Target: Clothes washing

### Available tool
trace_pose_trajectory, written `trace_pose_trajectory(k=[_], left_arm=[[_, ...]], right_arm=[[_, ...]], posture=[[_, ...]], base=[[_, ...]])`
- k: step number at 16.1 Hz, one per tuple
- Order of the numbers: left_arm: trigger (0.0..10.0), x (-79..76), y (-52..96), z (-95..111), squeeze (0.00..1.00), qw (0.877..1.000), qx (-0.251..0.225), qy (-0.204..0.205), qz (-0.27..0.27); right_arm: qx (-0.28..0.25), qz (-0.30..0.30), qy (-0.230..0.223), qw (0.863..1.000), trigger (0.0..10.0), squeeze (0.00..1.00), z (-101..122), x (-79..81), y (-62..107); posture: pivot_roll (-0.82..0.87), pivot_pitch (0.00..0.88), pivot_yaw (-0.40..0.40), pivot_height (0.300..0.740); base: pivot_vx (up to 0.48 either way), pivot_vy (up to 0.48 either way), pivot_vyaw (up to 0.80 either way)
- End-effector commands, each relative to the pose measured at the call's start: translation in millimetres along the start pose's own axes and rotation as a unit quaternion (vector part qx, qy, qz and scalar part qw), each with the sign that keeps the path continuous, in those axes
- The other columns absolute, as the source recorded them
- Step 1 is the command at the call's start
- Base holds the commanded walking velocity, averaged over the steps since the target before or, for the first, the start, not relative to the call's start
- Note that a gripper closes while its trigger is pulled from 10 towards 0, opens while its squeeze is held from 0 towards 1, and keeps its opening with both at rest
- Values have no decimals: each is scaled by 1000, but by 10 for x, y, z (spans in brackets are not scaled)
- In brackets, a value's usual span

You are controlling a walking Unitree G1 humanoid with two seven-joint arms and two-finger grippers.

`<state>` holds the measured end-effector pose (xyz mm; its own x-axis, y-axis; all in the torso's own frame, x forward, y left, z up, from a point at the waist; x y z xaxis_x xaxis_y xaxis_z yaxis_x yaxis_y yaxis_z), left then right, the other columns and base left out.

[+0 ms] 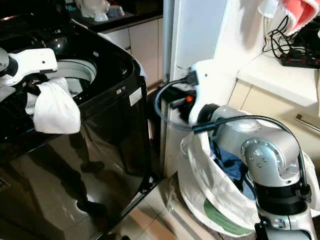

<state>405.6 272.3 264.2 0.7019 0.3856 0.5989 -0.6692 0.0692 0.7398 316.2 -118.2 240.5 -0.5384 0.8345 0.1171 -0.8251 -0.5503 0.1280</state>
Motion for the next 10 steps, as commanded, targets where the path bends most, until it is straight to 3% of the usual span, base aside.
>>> trace_pose_trajectory(k=[1,2,3,4,6,7,8,9,10], left_arm=[[10000,254,64,102,1000,989,-19,-9,146],[10000,413,142,184,1000,971,-32,-9,238],[10000,420,146,193,1000,970,-32,-8,241],[10000,221,27,202,1000,991,-38,15,129],[10000,-100,-122,245,1000,999,-44,-16,-12],[10000,-40,-125,225,1000,999,-31,-26,28],[10000,11,-134,202,773,997,-17,-37,64],[10000,-20,-157,190,596,998,-17,-27,52],[10000,-83,-171,194,325,999,-24,-24,18]], right_arm=[[-16,-44,-2,999,10000,0,73,-135,-2],[-20,-63,-11,998,10000,0,79,-202,-4],[-20,-68,-12,997,10000,0,80,-216,-4],[-20,-69,-10,997,10000,0,82,-216,-4],[-18,-63,-4,998,10000,0,70,-184,-4],[-16,-62,-4,998,10000,0,54,-172,-4],[-14,-62,-2,998,10000,0,42,-163,-7],[-11,-63,2,998,10000,0,28,-165,-10],[-9,-67,2,998,10000,0,19,-181,-10]], posture=[[-21,0,59,740],[-21,0,59,740],[-23,0,63,740],[-23,0,63,740],[-24,0,69,740],[-26,0,71,740],[-24,0,70,740],[-23,0,72,740],[-23,0,72,740]], base=[[0,0,0],[0,0,0],[0,0,0],[0,0,0],[0,0,0],[0,0,0],[0,0,0],[0,0,0],[0,0,0]])
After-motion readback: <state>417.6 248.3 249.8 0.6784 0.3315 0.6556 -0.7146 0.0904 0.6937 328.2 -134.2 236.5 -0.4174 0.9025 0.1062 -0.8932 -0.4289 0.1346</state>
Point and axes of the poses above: a point about 5 cm out from each wrist's last joint towards the gripper, its own y axis pointing back from the gripper into the wrist, its own z axis along the axis of the wrist's last joint, x = y × z, the point moved 3 cm from there along -y, pointing out of the wrist towards the gripper, and after that the axes turned 2 degrees about y, right-handed, at the moved point
